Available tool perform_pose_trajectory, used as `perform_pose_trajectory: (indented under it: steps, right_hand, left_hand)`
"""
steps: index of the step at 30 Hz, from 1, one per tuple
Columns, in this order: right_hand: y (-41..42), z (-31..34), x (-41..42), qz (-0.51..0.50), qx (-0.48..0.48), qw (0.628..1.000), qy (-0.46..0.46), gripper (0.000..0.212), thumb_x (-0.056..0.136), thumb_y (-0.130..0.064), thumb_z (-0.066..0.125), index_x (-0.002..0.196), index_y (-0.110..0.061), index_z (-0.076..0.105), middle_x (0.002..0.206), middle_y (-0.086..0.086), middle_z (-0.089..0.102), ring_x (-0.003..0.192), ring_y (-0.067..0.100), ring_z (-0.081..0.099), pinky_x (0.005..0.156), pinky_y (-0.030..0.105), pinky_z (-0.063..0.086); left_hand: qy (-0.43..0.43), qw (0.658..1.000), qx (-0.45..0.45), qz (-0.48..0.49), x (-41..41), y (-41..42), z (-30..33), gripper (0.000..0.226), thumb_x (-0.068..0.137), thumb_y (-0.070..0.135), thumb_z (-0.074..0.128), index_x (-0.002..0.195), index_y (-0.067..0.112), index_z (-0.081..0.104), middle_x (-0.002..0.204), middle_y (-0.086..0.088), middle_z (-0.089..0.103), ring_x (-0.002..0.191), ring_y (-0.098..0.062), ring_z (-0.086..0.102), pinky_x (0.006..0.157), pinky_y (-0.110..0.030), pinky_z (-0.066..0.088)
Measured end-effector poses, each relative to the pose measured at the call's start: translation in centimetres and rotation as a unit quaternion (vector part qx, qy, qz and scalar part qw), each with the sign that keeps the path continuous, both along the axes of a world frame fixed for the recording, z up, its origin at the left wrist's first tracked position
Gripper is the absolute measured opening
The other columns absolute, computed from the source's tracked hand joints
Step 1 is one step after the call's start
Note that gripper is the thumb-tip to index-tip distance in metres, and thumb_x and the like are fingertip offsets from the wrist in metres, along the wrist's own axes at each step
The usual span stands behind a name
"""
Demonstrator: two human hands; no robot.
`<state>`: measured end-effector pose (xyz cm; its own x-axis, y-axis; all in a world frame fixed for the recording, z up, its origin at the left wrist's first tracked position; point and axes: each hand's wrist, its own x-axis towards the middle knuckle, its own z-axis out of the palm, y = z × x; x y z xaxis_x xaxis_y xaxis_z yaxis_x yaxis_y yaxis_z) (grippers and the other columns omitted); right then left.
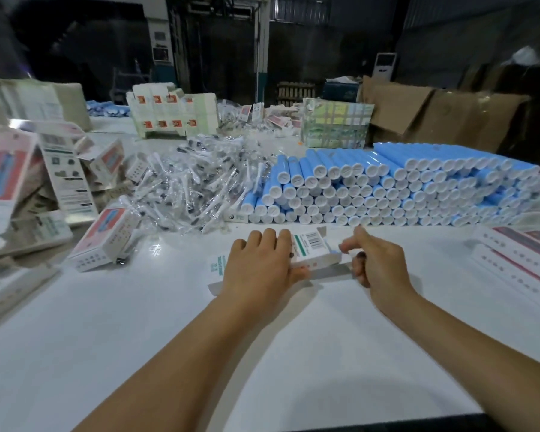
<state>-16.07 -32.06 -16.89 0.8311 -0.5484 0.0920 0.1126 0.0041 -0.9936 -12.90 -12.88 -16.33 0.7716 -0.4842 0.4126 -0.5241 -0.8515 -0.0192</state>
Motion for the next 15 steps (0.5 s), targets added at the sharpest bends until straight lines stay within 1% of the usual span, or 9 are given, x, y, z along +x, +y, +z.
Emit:
perform_pose_trajectory:
  steps: [1, 3, 5, 7, 9, 11, 13, 15]
  right_hand:
    - [0.0, 0.0, 0.0, 0.0, 0.005, 1.0, 0.005, 0.039, 0.093, -0.035, 0.057, 0.064, -0.012, 0.069, 0.04, 0.004, 0.043, 0.034, 0.013, 0.032, 0.035, 0.016, 0.023]
    - [-0.2, 0.1, 0.1, -0.018, 0.035, 0.999, 0.013, 0.044, 0.093, -0.038, 0.056, 0.058, -0.013, 0.066, 0.046, 0.008, 0.044, 0.037, 0.014, 0.033, 0.037, 0.018, 0.022]
    - [-0.6, 0.1, 0.2, -0.043, 0.074, 0.996, 0.015, 0.04, 0.093, -0.036, 0.055, 0.061, -0.013, 0.064, 0.054, 0.008, 0.051, 0.037, 0.013, 0.037, 0.037, 0.018, 0.024]
    - [-0.8, 0.5, 0.4, -0.06, 0.084, 0.995, 0.007, 0.035, 0.094, -0.032, 0.055, 0.065, -0.012, 0.062, 0.063, 0.004, 0.059, 0.036, 0.011, 0.04, 0.036, 0.018, 0.025]
    - [-0.4, 1.5, 0.8, -0.067, 0.046, 0.997, -0.006, 0.03, 0.092, -0.028, 0.054, 0.069, -0.011, 0.062, 0.068, 0.0, 0.063, 0.036, 0.009, 0.04, 0.035, 0.017, 0.027]
    - [0.8, 3.1, 1.5, -0.052, -0.016, 0.998, -0.021, 0.026, 0.09, -0.025, 0.054, 0.071, -0.01, 0.063, 0.057, -0.005, 0.06, 0.036, 0.007, 0.04, 0.034, 0.016, 0.029]
    - [3.0, 5.0, 2.5, -0.006, -0.086, 0.995, -0.049, 0.026, 0.089, -0.02, 0.053, 0.068, -0.01, 0.064, 0.05, -0.002, 0.055, 0.037, 0.007, 0.04, 0.035, 0.017, 0.032]
    - [6.1, 6.7, 3.9, 0.074, -0.175, 0.978, -0.088, 0.028, 0.092, -0.017, 0.053, 0.069, -0.006, 0.064, 0.05, 0.004, 0.054, 0.04, 0.008, 0.042, 0.038, 0.019, 0.035]
  left_hand:
    - [-0.006, 1.0, -0.004, -0.003, 0.0, 0.1, 0.0, 0.067, 0.087, 0.069, 0.035, 0.133, 0.02, 0.034, 0.121, 0.0, 0.047, 0.107, -0.024, 0.043, 0.085, -0.036, 0.032]
    - [-0.004, 1.0, -0.009, -0.005, 0.0, 0.4, 0.0, 0.065, 0.088, 0.069, 0.035, 0.13, 0.019, 0.036, 0.118, 0.0, 0.048, 0.105, -0.024, 0.043, 0.083, -0.036, 0.031]
    - [0.004, 1.0, -0.015, -0.008, 0.1, 0.4, 0.0, 0.065, 0.088, 0.068, 0.033, 0.129, 0.018, 0.037, 0.118, -0.001, 0.048, 0.104, -0.024, 0.043, 0.082, -0.036, 0.031]
    - [0.013, 1.0, 0.0, -0.004, 0.0, 0.3, 0.2, 0.065, 0.089, 0.066, 0.035, 0.131, 0.016, 0.036, 0.119, -0.003, 0.047, 0.106, -0.025, 0.043, 0.083, -0.037, 0.031]
    - [0.026, 1.0, 0.007, -0.007, 0.0, 0.2, 0.4, 0.067, 0.09, 0.066, 0.038, 0.132, 0.015, 0.035, 0.122, -0.005, 0.046, 0.108, -0.026, 0.042, 0.086, -0.039, 0.032]
    - [0.036, 0.999, 0.014, -0.016, 0.0, 0.2, 0.4, 0.07, 0.088, 0.066, 0.042, 0.133, 0.013, 0.034, 0.123, -0.006, 0.046, 0.109, -0.027, 0.041, 0.088, -0.041, 0.032]
    - [0.031, 0.999, 0.007, -0.026, 0.0, 0.2, 0.3, 0.071, 0.088, 0.065, 0.045, 0.133, 0.011, 0.034, 0.123, -0.008, 0.046, 0.109, -0.028, 0.042, 0.088, -0.042, 0.033]
    - [0.023, 0.999, 0.016, -0.036, -0.3, 0.4, 0.7, 0.067, 0.091, 0.06, 0.046, 0.133, 0.008, 0.035, 0.123, -0.011, 0.047, 0.108, -0.03, 0.042, 0.087, -0.043, 0.033]
